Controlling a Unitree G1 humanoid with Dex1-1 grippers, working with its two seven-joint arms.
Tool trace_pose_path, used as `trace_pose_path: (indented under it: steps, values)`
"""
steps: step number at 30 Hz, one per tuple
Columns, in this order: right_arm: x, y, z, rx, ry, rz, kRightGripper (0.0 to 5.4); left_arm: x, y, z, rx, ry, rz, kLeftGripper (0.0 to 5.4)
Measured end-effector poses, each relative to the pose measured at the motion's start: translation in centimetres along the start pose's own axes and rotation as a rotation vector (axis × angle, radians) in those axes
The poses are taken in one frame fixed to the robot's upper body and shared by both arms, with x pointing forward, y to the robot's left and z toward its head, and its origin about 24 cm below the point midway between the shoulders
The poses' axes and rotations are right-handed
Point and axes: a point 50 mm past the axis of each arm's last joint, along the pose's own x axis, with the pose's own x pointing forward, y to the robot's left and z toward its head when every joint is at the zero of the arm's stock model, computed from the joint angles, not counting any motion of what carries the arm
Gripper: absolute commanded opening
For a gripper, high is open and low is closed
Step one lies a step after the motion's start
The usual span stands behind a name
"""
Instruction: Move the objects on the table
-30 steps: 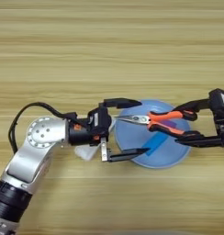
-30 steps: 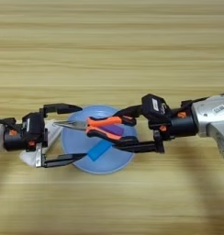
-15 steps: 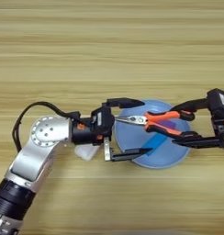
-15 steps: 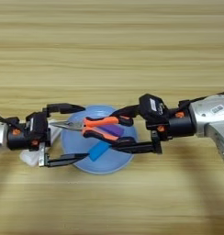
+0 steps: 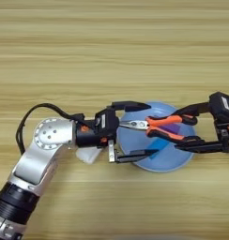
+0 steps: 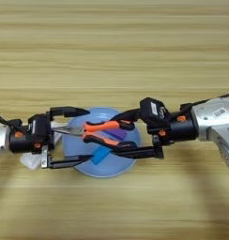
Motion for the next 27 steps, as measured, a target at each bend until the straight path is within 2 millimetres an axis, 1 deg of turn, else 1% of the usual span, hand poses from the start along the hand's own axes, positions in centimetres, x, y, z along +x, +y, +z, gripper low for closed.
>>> trace_pose_path:
  steps: [6, 12, 13, 16, 20, 23, 27]
  values:
    - [0.03, 0.01, -0.01, 0.001, 0.0, 0.002, 3.43, 0.05, 0.0, 0.05, -0.001, -0.005, -0.004, 3.91]
    - [0.04, -0.01, 0.02, -0.001, 0.0, 0.002, 3.43, 0.13, 0.14, 0.2, 0.006, -0.009, -0.007, 3.48]
    - [0.04, -0.01, 0.03, -0.001, 0.0, 0.002, 3.43, 0.14, 0.15, 0.21, 0.007, -0.009, -0.007, 3.3]
    - [0.04, -0.01, 0.03, -0.001, 0.0, 0.002, 3.43, 0.14, 0.16, 0.22, 0.007, -0.009, -0.007, 3.07]
    - [0.04, -0.01, 0.04, -0.001, -0.001, 0.003, 3.43, 0.16, 0.16, 0.22, 0.007, -0.01, -0.007, 2.52]
    - [0.05, 0.0, 0.06, -0.001, -0.003, 0.005, 3.43, 0.18, 0.16, 0.23, 0.008, -0.011, -0.007, 2.32]
    - [0.05, 0.0, 0.07, -0.002, -0.004, 0.006, 3.43, 0.16, 0.16, 0.23, 0.008, -0.01, -0.008, 2.29]
